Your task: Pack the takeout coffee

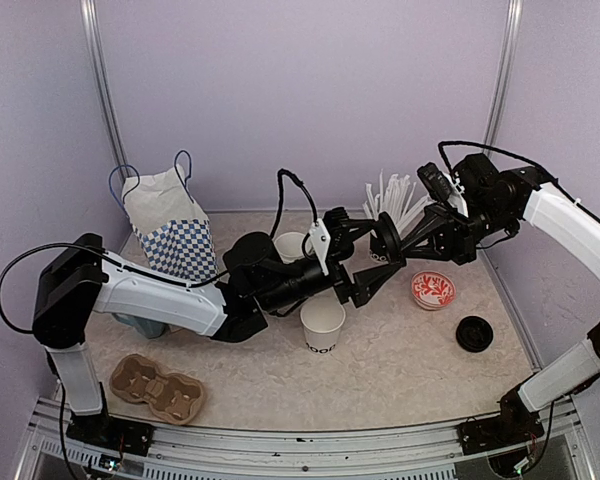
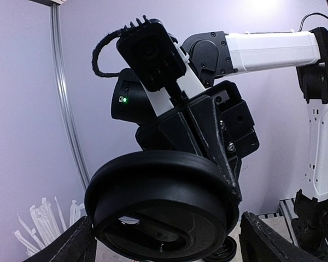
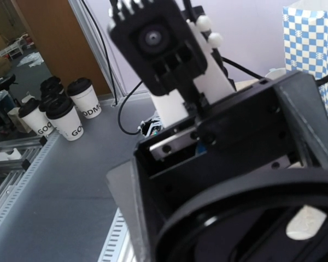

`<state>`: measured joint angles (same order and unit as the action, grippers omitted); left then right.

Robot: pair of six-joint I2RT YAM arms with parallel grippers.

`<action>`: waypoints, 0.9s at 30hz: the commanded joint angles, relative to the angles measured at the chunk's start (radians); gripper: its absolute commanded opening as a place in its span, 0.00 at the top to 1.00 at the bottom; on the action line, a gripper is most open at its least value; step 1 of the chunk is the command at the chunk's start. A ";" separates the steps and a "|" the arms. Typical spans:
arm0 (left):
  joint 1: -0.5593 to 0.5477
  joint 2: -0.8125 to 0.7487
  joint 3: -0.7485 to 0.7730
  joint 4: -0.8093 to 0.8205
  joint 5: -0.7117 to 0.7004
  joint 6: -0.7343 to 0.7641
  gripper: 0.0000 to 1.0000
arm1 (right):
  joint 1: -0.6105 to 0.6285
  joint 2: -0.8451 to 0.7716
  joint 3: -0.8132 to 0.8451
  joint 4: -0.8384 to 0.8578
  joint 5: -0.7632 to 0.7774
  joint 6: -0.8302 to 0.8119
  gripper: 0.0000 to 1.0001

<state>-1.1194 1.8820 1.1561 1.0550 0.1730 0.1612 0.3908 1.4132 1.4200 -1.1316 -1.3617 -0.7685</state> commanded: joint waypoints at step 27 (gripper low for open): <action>0.026 -0.272 0.162 -1.119 -0.104 -0.085 0.26 | 0.013 -0.087 -0.265 0.330 0.557 0.094 0.49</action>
<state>-1.1011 1.6688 1.2278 0.3691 0.0837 0.0921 0.3870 1.2957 1.2377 -0.9810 -0.9829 -0.7300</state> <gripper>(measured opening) 0.747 0.521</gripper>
